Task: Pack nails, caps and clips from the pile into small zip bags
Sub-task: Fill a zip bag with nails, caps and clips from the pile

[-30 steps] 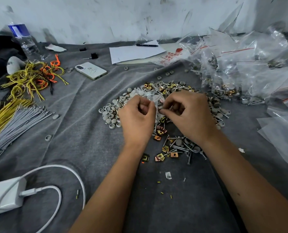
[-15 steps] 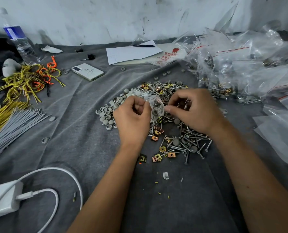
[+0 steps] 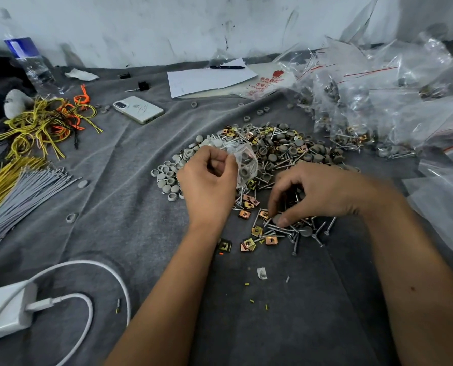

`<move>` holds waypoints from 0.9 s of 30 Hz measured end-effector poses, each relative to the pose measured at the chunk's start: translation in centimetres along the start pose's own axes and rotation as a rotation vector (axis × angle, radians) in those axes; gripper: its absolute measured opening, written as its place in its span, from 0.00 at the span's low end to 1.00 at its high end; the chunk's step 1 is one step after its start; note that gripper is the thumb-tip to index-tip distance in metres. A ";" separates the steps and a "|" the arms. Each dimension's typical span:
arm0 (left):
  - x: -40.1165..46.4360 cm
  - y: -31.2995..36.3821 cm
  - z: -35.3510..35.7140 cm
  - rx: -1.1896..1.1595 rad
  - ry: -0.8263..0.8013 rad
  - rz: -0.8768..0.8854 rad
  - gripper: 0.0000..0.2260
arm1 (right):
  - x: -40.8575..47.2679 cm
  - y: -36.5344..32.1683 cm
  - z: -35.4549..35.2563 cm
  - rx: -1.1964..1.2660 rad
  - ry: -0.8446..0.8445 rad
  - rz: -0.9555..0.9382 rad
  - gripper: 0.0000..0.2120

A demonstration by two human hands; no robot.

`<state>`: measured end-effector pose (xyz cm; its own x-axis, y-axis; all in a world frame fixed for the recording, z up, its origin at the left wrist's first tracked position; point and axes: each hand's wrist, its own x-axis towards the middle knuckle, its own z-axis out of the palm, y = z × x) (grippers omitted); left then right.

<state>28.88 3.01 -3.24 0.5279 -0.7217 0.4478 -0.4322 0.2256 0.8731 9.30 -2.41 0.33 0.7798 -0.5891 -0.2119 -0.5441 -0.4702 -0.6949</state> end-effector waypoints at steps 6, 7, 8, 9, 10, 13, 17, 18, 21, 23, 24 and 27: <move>0.2 -0.1 0.0 -0.085 0.013 -0.020 0.06 | 0.9 0.1 0.5 -0.038 0.195 0.006 0.03; 0.3 -0.1 0.0 -0.130 0.032 -0.052 0.06 | 1.0 0.2 0.5 -0.019 0.241 -0.012 0.03; 0.5 -0.2 -0.1 -0.153 0.056 -0.066 0.06 | 1.1 0.2 0.6 0.008 0.304 -0.039 0.02; 0.6 -0.3 -0.2 -0.141 0.074 -0.056 0.06 | 1.2 0.2 0.6 0.043 0.378 -0.074 0.02; 0.6 -0.3 -0.3 -0.119 0.085 -0.035 0.05 | 1.2 0.1 0.7 0.094 0.461 -0.110 0.01; 0.3 -0.1 -0.5 -0.012 0.037 0.109 0.06 | 1.5 -0.6 1.1 0.197 0.724 -0.217 0.02; -0.2 0.2 -0.2 0.159 -0.068 0.282 0.06 | 2.1 -1.4 1.8 0.105 0.853 -0.332 0.06; -0.3 0.2 -0.1 0.160 -0.072 0.284 0.06 | 2.1 -1.4 1.9 0.061 0.842 -0.346 0.07; -0.3 0.1 0.0 0.130 -0.065 0.249 0.06 | 2.3 -1.2 2.2 -0.171 0.783 -0.326 0.10; -0.2 0.0 0.0 0.111 -0.067 0.226 0.05 | 2.4 -1.1 2.2 -0.255 0.745 -0.308 0.12; -0.2 0.1 0.1 0.101 -0.072 0.220 0.05 | 2.5 -1.1 2.3 -0.270 0.729 -0.310 0.12; -0.3 0.4 0.0 0.086 -0.064 0.231 0.05 | 2.4 -1.2 2.5 -0.266 0.703 -0.314 0.16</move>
<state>28.53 3.36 -3.04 0.3617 -0.6979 0.6182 -0.5983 0.3347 0.7280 12.59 -1.67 -1.07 0.5795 -0.6372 0.5081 -0.4565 -0.7703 -0.4453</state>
